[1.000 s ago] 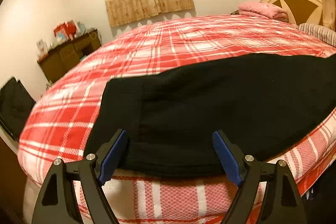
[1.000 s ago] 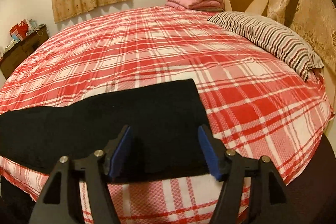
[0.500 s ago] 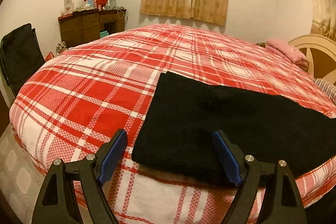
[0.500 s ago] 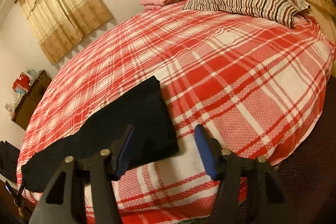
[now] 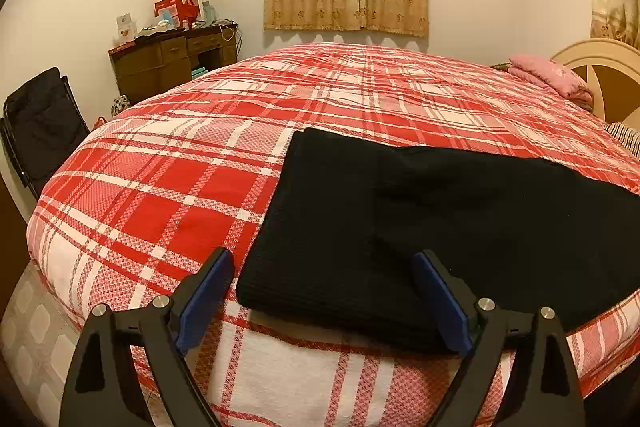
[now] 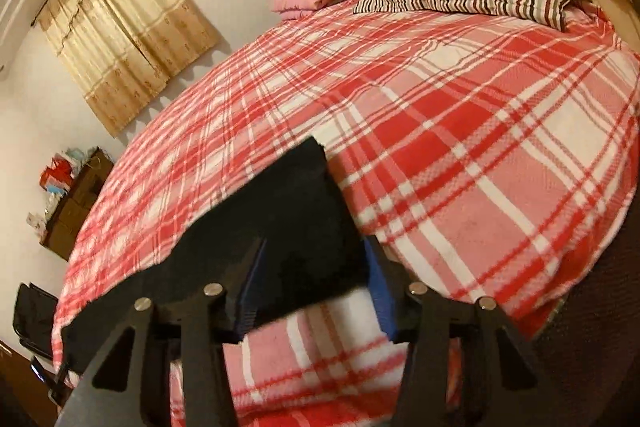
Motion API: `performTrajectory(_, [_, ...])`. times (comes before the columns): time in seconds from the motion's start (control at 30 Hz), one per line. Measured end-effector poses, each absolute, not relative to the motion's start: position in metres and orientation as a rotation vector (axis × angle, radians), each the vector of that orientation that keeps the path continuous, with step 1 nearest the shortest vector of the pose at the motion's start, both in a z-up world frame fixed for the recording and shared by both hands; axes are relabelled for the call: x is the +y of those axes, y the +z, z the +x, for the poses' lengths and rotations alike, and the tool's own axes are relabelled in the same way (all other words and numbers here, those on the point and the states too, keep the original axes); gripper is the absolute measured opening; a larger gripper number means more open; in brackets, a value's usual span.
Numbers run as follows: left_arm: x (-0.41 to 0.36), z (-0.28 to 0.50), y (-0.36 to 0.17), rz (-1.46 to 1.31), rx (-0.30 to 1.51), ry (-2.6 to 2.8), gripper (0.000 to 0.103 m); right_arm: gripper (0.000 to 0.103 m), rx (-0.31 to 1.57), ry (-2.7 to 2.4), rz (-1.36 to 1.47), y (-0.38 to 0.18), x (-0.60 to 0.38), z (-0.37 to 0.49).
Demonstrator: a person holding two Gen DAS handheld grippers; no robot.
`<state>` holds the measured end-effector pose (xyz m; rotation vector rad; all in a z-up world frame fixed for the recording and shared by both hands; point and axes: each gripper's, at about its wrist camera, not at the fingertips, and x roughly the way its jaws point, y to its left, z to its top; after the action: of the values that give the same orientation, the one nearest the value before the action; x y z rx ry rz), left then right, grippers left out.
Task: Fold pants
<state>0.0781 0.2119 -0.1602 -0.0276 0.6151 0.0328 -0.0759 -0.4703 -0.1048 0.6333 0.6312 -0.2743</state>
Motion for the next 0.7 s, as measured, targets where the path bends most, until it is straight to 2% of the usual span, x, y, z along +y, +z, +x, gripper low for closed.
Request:
performTrajectory(0.07, [0.213, 0.078, -0.160, -0.031, 0.615, 0.028, 0.092, 0.041, 0.617, -0.261, 0.668, -0.108, -0.476, -0.069])
performTrajectory(0.1, [0.213, 0.078, -0.161, -0.032, 0.615, 0.028, 0.092, 0.035, 0.609, -0.255, 0.693, -0.109, -0.479, -0.067])
performTrajectory(0.13, [0.213, 0.077, -0.161, -0.031, 0.614, 0.029, 0.092, 0.020, 0.604, -0.251, 0.709, -0.109, -0.480, -0.068])
performTrajectory(0.17, [0.212, 0.077, -0.161, -0.027, 0.612, 0.030, 0.093, 0.018, 0.599, -0.242, 0.724, -0.110, -0.481, -0.068])
performTrajectory(0.3, [0.208, 0.077, -0.164, -0.009, 0.608, 0.035, 0.094, 0.017, 0.572, -0.203, 0.724, -0.105, -0.474, -0.072])
performTrajectory(0.7, [0.209, 0.080, -0.161, -0.017, 0.637, 0.038, 0.094, 0.017, 0.480, 0.017, 0.532, -0.033, -0.384, -0.042])
